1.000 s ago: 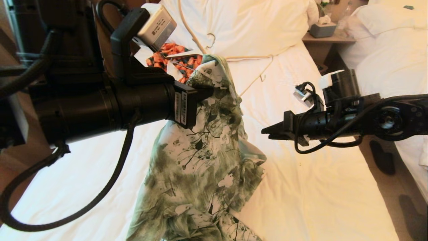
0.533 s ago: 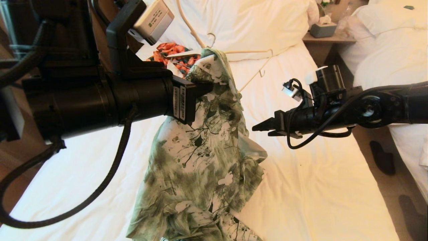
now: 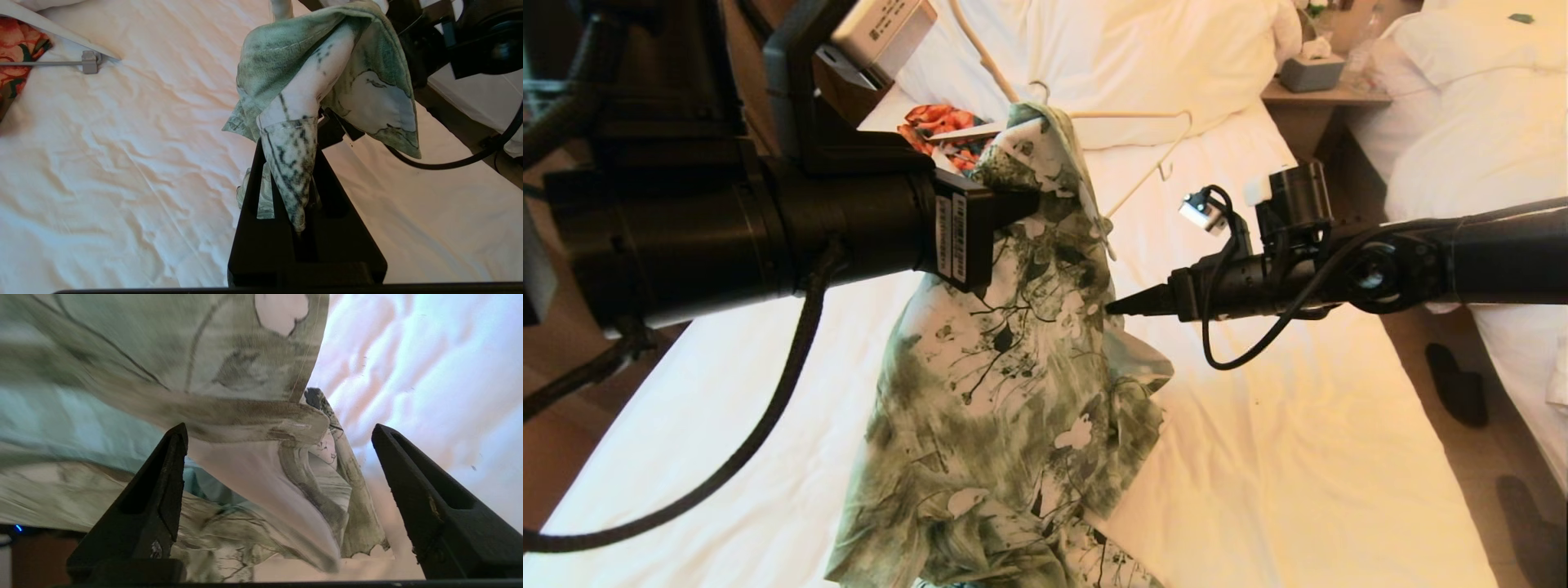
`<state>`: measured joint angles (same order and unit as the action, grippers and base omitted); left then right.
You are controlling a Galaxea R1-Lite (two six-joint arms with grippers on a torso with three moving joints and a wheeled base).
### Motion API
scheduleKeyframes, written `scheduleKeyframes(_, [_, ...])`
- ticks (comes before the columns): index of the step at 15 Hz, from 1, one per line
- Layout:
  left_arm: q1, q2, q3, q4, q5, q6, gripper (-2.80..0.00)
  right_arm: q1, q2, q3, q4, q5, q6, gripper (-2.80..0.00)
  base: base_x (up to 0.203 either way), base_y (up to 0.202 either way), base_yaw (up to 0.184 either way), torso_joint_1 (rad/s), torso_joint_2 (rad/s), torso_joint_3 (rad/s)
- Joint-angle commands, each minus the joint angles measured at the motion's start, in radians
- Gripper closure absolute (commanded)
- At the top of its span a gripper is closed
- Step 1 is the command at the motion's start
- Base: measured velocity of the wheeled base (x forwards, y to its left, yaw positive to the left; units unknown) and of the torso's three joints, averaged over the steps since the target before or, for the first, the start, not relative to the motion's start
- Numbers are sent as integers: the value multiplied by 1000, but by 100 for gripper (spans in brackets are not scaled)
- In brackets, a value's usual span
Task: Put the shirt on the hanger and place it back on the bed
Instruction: Hook the other side of the shirt onto the hanger
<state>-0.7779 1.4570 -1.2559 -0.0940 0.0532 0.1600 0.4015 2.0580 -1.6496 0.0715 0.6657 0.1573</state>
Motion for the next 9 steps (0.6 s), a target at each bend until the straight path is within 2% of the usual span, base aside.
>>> scheduleKeyframes(1, [0,-5,-22,19,0,1,0,1,36,2,-7,24,-28,-280,0,0,0,0,0,0])
scheduleKeyframes(5, [-6,-7,-28,33,0,1,0,18,62,2,-94,48,-41,-280,0,0,0,0,0,0])
scheduleKeyframes(9, [-6,-6,-37,33,0,1,0,51,57,57,-90,48,-41,-280,0,0,0,0,0,0])
